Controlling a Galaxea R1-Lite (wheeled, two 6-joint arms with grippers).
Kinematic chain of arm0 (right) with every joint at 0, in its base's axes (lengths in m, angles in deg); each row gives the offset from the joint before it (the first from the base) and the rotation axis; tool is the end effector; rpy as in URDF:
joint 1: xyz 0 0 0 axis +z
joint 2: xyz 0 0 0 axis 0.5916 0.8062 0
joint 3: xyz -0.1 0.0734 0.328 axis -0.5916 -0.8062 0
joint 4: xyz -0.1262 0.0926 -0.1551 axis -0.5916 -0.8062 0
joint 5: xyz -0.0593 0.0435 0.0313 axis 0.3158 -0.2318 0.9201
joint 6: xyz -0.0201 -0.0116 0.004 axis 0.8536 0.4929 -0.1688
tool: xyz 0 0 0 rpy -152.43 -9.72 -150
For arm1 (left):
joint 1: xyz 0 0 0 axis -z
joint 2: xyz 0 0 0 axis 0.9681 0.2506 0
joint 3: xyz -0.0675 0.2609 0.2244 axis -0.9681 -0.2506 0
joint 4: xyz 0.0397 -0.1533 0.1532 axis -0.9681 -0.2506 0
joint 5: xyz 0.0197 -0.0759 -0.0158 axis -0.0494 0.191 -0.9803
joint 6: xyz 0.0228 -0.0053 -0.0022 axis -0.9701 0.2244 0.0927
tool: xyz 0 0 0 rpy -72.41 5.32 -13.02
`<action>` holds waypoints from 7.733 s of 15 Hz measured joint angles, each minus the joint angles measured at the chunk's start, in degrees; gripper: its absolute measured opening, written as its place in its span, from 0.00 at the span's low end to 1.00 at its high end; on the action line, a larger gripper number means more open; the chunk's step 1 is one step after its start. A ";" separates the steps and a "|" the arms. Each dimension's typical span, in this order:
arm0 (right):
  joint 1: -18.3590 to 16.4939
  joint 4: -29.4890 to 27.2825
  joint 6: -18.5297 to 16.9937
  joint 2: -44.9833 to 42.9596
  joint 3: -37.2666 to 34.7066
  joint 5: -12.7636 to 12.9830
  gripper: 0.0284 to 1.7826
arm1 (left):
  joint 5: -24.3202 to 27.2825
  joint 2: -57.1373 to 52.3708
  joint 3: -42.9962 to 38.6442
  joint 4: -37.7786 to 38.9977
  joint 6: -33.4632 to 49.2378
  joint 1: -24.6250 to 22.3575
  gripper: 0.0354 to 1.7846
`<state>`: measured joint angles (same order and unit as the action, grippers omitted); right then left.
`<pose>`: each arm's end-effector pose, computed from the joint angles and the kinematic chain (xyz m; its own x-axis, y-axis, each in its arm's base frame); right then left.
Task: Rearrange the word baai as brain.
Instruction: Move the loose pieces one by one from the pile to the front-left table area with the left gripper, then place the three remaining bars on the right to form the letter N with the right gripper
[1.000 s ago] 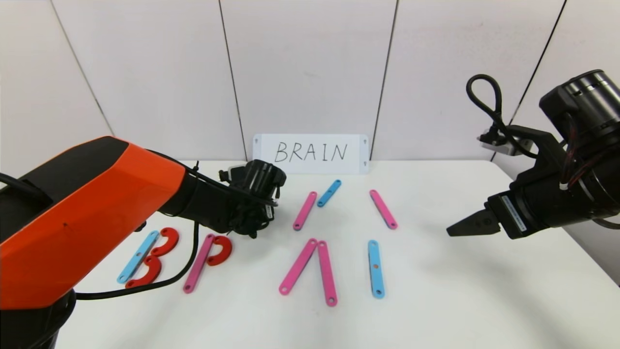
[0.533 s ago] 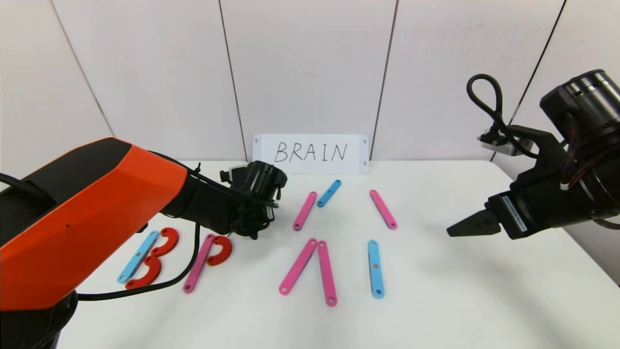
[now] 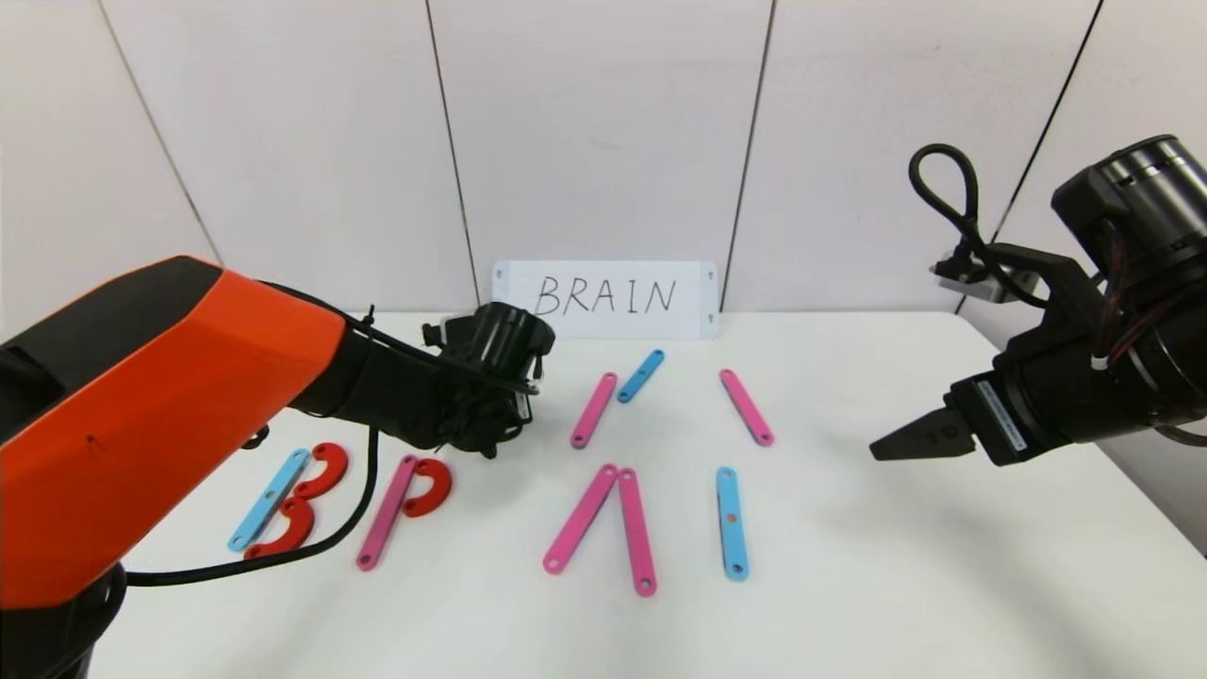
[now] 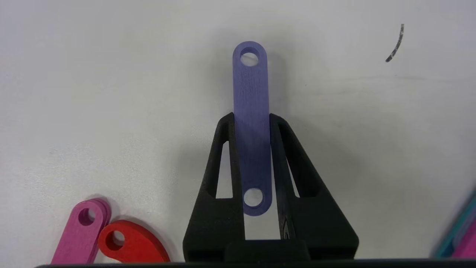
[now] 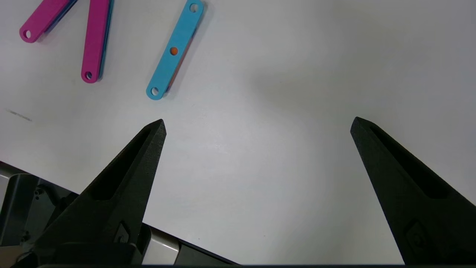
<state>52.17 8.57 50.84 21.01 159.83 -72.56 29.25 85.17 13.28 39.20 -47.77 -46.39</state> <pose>0.2683 0.0799 0.2791 0.4983 0.2883 -0.8176 -0.3786 0.9208 0.0940 0.4146 -0.2161 0.1151 0.7911 0.1788 -0.5850 -0.2891 0.9521 -0.0999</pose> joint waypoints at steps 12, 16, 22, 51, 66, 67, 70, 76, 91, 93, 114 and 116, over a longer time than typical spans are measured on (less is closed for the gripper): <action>1.16 -0.05 0.35 -0.94 -0.41 -0.02 0.98 | -6.41 -10.93 -11.82 -3.29 7.84 2.65 0.14; 1.77 -0.05 0.35 -1.73 -0.85 0.00 0.98 | -6.58 -14.56 -17.83 -3.88 13.07 5.10 0.14; 2.54 0.04 0.35 -2.34 -1.22 0.07 0.98 | -6.52 -18.19 -24.89 -5.42 19.86 7.73 0.14; 3.28 0.04 0.33 -2.18 -1.57 1.46 0.98 | -6.21 -22.43 -32.78 -11.30 28.21 14.84 0.14; 3.32 0.04 0.35 -1.84 -1.57 1.49 0.98 | -6.19 -19.19 -32.26 -10.87 28.34 13.43 0.14; 3.32 0.04 0.35 -1.84 -1.57 1.49 0.98 | -6.17 -19.07 -32.23 -10.87 28.28 13.37 0.14; 3.32 0.04 0.35 -1.84 -1.57 1.46 0.98 | -5.45 -18.80 -32.00 -10.85 27.99 13.32 0.14; 3.32 0.04 0.30 -1.85 -1.57 1.43 0.98 | -5.34 -17.99 -30.95 -10.87 27.77 13.26 0.14; 3.32 0.06 0.35 -2.06 -1.63 1.29 0.98 | -4.83 -16.98 -30.11 -8.86 25.12 12.04 0.44; 3.34 0.04 0.35 -2.04 -1.63 1.32 0.98 | -4.83 -17.07 -30.07 -8.81 24.92 12.04 0.65; 6.06 17.87 0.55 1.74 -3.45 3.63 0.98 | 3.69 -40.27 -13.29 -8.77 -4.13 13.29 0.97; 7.06 21.92 0.63 5.24 -2.46 5.45 0.98 | 3.80 -40.79 -13.65 -8.73 -4.43 13.18 0.97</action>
<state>59.23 30.49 51.47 26.25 157.36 -67.11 33.05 44.38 -0.38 30.47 -52.19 -33.21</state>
